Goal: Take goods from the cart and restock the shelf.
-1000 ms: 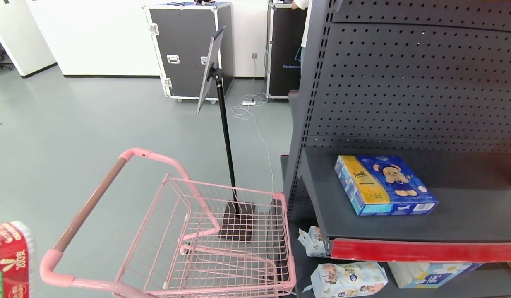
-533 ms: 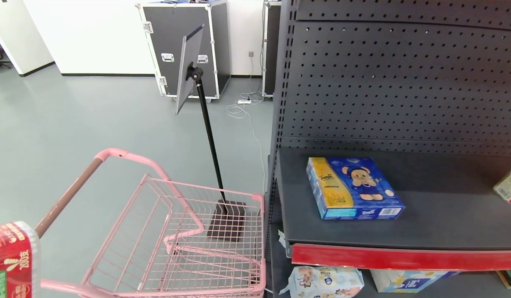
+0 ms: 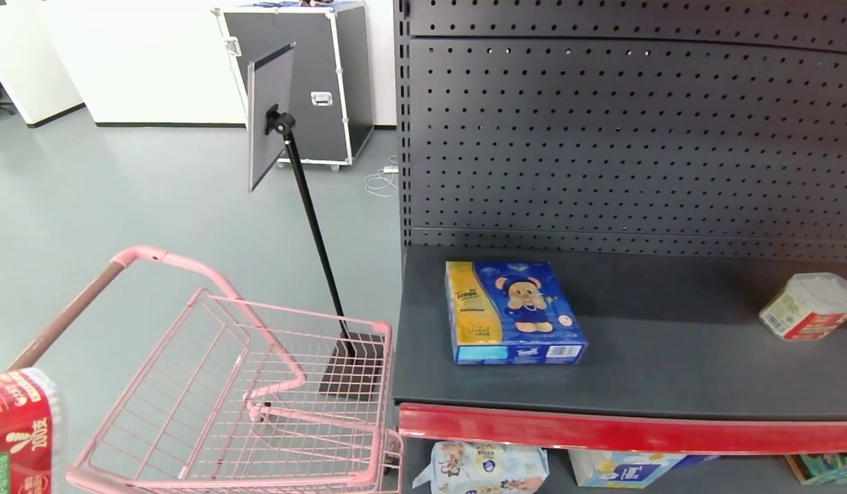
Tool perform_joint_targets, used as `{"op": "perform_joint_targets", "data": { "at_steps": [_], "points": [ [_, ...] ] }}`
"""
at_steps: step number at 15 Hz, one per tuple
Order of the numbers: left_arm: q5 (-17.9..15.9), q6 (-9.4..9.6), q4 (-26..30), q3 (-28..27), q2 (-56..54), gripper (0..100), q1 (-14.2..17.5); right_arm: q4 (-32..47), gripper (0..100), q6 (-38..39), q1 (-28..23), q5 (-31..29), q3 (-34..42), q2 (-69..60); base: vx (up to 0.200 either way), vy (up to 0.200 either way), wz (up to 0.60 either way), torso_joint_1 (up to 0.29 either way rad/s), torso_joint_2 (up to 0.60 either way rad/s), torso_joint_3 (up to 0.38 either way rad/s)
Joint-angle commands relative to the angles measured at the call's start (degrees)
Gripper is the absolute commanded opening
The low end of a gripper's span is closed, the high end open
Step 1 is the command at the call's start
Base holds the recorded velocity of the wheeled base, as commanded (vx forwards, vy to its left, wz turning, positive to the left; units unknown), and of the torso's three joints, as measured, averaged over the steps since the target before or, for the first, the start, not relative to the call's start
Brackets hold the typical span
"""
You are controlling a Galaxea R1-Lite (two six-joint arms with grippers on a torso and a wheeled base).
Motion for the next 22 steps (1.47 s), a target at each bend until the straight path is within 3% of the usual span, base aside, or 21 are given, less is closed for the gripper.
{"op": "perform_joint_targets", "data": {
  "at_steps": [1, 22],
  "points": [
    [0.0, 0.02, 0.0, 0.0, 0.2, 0, 0.0, 0.0, 100, 0.0, 0.0, 0.0, 0.0, 0.0, 0.0, -0.2, 0.0, 0.002, 0.01, 0.007],
    [-0.1, 0.02, -1.0, -0.1, 0.7, 0, 0.0, 0.0, 100, 0.0, 0.0, 0.0, 0.0, 0.0, 0.0, -0.2, 0.0, 0.002, 0.0, 0.003]
  ]
}}
